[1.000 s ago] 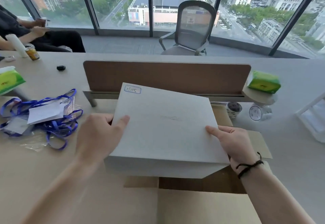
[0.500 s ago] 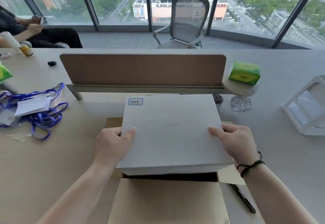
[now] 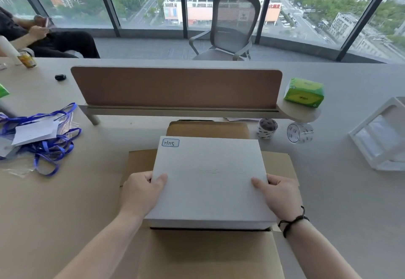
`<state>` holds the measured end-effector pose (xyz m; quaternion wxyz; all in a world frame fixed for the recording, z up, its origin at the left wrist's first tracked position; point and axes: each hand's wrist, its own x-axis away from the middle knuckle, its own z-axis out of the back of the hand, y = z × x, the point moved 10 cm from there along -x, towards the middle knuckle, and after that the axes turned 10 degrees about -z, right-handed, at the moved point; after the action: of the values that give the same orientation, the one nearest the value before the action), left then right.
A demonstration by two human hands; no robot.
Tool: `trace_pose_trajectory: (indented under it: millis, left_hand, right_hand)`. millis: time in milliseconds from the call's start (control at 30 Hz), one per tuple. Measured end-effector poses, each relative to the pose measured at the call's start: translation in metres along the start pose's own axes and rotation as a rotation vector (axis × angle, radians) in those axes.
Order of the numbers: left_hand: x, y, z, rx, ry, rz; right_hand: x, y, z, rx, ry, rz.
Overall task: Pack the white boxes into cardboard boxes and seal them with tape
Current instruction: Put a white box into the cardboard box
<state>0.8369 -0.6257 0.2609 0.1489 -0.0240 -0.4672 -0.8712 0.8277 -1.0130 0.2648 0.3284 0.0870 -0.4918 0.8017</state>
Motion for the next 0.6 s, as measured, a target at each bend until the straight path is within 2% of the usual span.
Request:
trace_pose_trajectory:
  millis: [67,233,367,433,600]
  left_hand:
    - [-0.002,-0.003,-0.007,-0.032,-0.007,0.011]
    - [-0.006,-0.012,-0.019,-0.103,-0.059,0.022]
    - [-0.006,-0.006,-0.038,-0.32,-0.142,-0.056]
    - [-0.004,0.003,-0.045,-0.378,-0.15,-0.123]
    - [0.002,0.004,-0.059,-0.563,-0.182,-0.152]
  right_hand:
    - [-0.005,0.007,-0.008,-0.047,-0.043,-0.039]
    - [-0.024,0.029,-0.037,0.009,-0.099,-0.112]
    - [-0.034,0.032,-0.055,0.173,-0.076,-0.056]
    - [-0.031,0.028,-0.056,0.2,-0.047,-0.04]
    - [-0.035,0.033,-0.056,0.244,-0.001,-0.021]
